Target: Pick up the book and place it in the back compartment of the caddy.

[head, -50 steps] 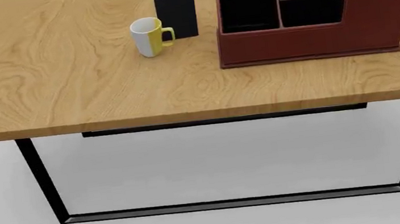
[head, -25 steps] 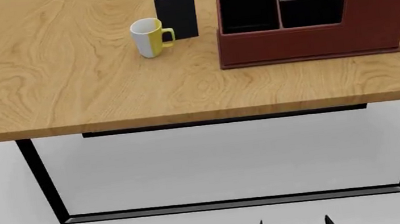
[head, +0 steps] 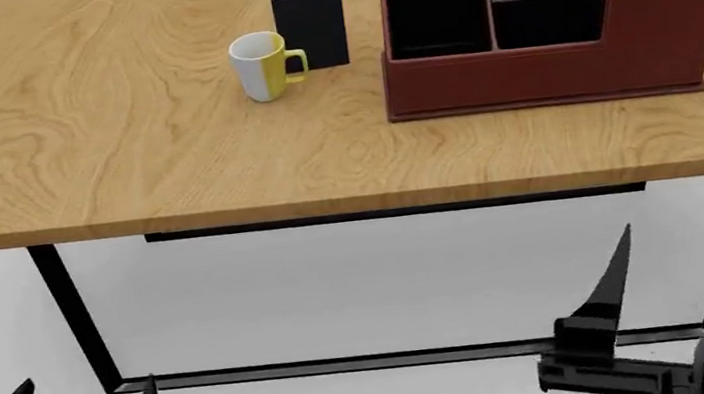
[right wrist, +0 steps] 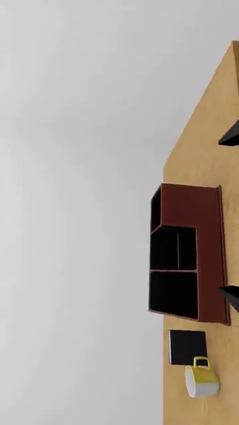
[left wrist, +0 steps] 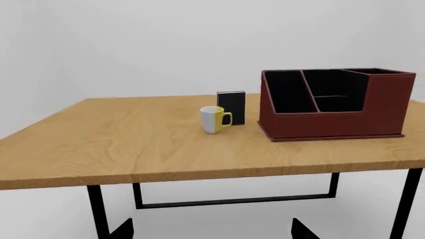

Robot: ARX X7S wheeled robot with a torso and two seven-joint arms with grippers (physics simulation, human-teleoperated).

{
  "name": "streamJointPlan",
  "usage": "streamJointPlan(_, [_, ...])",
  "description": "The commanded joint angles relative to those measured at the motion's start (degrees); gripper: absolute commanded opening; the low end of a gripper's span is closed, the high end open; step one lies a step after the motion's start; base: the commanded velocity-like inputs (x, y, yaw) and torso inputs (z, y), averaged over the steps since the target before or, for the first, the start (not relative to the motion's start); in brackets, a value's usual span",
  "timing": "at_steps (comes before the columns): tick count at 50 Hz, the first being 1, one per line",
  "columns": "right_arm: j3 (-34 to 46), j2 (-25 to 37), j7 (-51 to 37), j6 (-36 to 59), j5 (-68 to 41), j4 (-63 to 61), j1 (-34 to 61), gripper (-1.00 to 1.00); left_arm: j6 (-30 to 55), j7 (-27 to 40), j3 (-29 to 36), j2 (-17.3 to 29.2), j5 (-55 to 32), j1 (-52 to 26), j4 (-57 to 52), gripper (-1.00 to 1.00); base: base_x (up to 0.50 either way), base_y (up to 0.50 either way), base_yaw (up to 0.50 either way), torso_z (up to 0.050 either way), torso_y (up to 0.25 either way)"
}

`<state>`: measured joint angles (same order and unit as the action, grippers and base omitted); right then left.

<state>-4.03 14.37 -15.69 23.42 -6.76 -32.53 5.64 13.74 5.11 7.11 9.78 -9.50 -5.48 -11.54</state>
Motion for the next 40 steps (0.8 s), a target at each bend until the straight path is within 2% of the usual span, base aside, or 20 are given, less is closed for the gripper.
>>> streamJointPlan(1, [-7.43, 5.36, -3.66, 14.99, -0.2, -13.65, 5.97, 1.0, 1.83, 0.0, 0.34, 0.95, -0.64, -1.61, -1.03, 1.0, 0.0, 0.0, 0.0, 0.0, 0.0])
streamJointPlan(20, [-21.31, 15.06, -2.95, 35.59, -5.88, -27.4, 15.52, 1.0, 1.86, 0.0, 1.33, 1.73, -0.91, -2.45, -0.56, 1.0, 0.0, 0.0, 0.0, 0.0, 0.0])
streamJointPlan(30, [-34.01, 36.52, -29.45, 35.26, -41.82, -27.38, 12.91, 1.0, 2.71, 0.23, 1.53, 2.02, -1.6, -2.51, -1.83, 1.0, 0.0, 0.0, 0.0, 0.0, 0.0])
streamJointPlan(40, [-50.0, 46.72, -39.72, 31.96, -57.74, -27.3, 4.55, 1.0, 3.92, 0.71, 1.65, 2.43, -2.02, -3.06, -3.4, 1.0, 0.0, 0.0, 0.0, 0.0, 0.0])
